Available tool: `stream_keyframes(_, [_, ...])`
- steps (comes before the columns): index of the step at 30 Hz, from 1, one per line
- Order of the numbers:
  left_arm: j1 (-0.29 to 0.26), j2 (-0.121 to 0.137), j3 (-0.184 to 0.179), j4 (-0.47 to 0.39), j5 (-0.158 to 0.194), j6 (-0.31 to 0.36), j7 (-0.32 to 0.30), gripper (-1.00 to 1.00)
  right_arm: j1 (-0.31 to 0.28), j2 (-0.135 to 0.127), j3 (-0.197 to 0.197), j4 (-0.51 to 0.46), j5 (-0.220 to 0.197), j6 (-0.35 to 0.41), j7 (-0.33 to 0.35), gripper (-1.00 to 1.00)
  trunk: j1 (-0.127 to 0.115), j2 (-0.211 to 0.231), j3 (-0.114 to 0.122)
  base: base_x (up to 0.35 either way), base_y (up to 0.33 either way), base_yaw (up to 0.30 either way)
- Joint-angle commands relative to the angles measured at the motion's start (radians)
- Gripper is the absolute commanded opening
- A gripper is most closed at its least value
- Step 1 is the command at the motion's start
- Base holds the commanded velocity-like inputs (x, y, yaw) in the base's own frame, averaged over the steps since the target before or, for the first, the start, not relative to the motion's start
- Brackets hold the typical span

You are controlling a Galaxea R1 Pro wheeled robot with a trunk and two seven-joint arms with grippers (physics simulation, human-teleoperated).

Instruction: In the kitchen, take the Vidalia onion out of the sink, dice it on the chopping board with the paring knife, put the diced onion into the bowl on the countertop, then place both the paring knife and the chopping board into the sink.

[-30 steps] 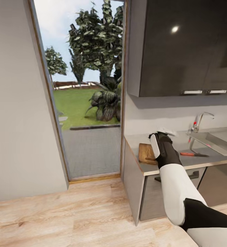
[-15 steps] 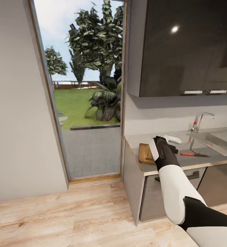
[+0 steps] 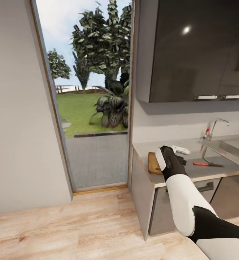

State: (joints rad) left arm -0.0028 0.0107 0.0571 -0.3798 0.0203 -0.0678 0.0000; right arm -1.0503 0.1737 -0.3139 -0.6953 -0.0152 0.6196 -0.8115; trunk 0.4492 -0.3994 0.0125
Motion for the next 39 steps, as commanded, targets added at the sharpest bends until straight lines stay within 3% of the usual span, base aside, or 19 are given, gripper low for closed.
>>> stream_keyframes(1, [0.0, 0.0, 0.001, 0.001, 0.002, -0.003, 0.0, 1.0, 0.0, 0.001, -0.002, 0.001, -0.003, 0.005, -0.003, 1.0, 0.001, -0.001, 0.0, 0.257, 0.177, 0.0])
stream_keyframes(10, [0.0, 0.0, 0.001, 0.001, 0.001, -0.003, 0.0, 1.0, 0.0, 0.001, -0.008, 0.026, -0.009, 0.005, -0.003, 1.0, 0.001, -0.001, 0.0, 0.164, 0.106, 0.0])
stream_keyframes(14, [0.0, 0.0, 0.001, 0.001, 0.001, -0.003, 0.0, 1.0, 0.0, 0.001, -0.055, 0.027, -0.018, 0.005, -0.002, 1.0, 0.001, -0.001, -0.003, 0.015, 0.008, 0.0])
stream_keyframes(17, [0.0, -0.001, 0.0, 0.003, 0.001, -0.004, 0.0, 1.0, 0.0, 0.001, -0.116, 0.028, -0.02, 0.004, -0.002, 1.0, 0.001, -0.001, -0.007, 0.057, -0.003, 0.0])
stream_keyframes(20, [0.0, 0.0, 0.0, 0.004, 0.001, -0.004, 0.0, 1.0, 0.0, 0.001, -0.137, 0.028, -0.02, 0.003, -0.002, 1.0, 0.001, -0.001, -0.011, 0.162, -0.085, 0.0])
stream_keyframes(39, [0.0, 0.0, 0.0, 0.004, 0.001, -0.004, 0.0, 1.0, 0.001, 0.001, -0.145, 0.028, -0.019, 0.002, -0.001, 1.0, 0.001, -0.001, -0.033, 0.072, -0.104, 0.0])
